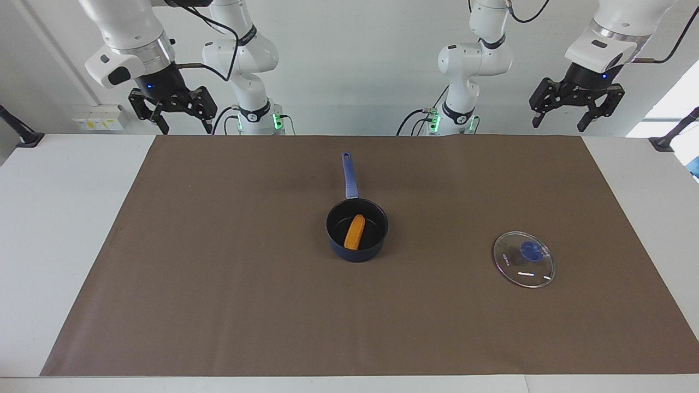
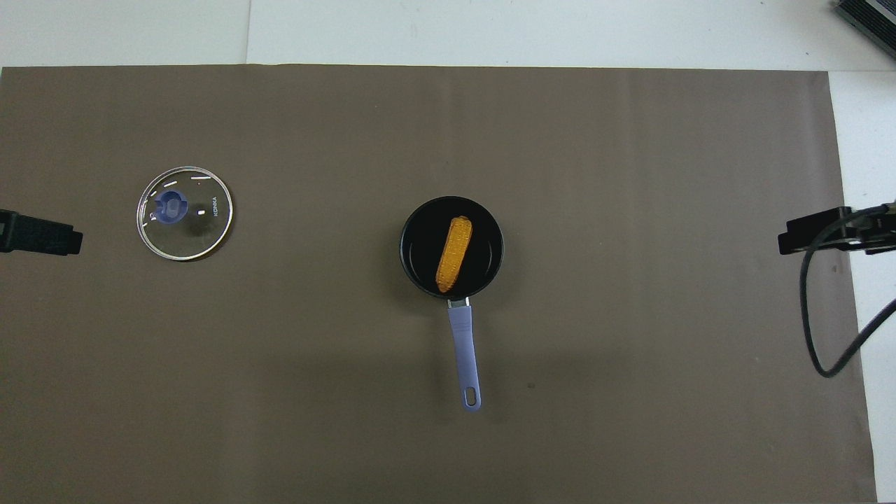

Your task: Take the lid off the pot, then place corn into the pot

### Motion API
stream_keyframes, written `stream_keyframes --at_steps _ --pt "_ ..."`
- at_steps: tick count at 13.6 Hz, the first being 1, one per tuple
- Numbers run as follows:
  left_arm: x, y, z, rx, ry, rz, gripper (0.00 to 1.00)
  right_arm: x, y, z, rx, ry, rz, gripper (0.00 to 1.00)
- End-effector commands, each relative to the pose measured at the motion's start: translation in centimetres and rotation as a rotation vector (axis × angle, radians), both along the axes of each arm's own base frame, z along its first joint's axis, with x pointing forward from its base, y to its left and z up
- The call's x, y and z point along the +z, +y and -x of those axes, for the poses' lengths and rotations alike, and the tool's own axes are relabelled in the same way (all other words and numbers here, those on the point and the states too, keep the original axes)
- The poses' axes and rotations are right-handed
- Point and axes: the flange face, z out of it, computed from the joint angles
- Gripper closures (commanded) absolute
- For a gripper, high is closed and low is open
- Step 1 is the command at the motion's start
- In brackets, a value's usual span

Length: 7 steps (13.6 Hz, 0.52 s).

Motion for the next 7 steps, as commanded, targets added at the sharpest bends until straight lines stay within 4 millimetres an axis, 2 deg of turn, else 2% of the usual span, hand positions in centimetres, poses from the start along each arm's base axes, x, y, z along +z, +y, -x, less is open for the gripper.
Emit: stream_keyframes --at_steps 1,2,4,7 --pt "0.2 0.2 0.4 0.014 0.008 -0.003 0.0 1.9 -1.0 1.4 -0.005 -0.022 -0.011 0.0" --pt "0.2 0.2 0.4 0.014 0.008 -0.005 0.0 2.6 -1.0 1.8 -0.026 -0.041 -0.001 0.0" --pt "0.2 0.4 0.4 0.014 0.013 -0.016 0.0 2.8 -0.9 1.8 -0.098 -0.049 0.003 0.0" --pt "0.0 1.0 0.5 0.025 0.051 -0.017 0.0 3.0 -1.2 1.8 -0.108 -0.06 0.001 0.0"
